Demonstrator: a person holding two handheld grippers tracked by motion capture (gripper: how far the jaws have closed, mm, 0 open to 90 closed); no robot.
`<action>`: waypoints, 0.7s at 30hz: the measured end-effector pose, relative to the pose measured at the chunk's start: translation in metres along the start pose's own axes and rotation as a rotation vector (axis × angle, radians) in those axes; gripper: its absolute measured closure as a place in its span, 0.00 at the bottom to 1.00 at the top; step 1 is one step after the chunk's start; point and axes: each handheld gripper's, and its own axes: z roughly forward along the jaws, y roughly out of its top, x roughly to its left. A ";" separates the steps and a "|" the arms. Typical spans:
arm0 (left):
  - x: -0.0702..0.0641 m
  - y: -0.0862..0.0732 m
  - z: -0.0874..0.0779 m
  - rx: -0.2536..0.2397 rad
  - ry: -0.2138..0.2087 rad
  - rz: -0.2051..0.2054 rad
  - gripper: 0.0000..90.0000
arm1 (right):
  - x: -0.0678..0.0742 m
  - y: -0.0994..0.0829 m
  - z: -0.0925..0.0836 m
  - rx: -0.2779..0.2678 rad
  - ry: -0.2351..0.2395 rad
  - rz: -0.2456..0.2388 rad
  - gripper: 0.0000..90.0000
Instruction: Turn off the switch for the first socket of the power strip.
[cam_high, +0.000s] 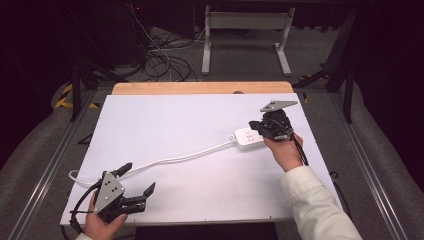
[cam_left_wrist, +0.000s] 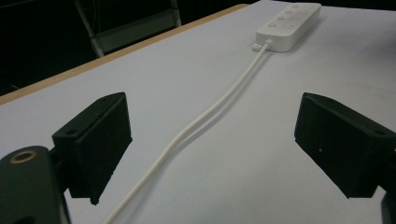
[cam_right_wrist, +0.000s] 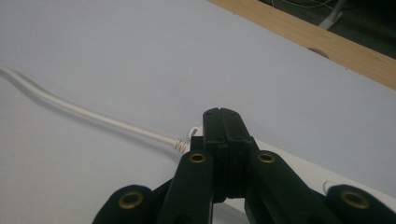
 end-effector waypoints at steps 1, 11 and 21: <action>0.000 0.000 0.000 0.002 0.000 0.002 0.13 | -0.001 0.000 0.003 0.003 -0.005 0.002 1.00; 0.001 0.000 0.000 0.003 0.002 0.005 0.13 | -0.009 -0.002 0.027 0.048 -0.034 0.015 1.00; 0.001 0.000 0.000 0.006 0.003 0.011 0.13 | -0.014 -0.006 0.043 0.077 -0.047 0.026 1.00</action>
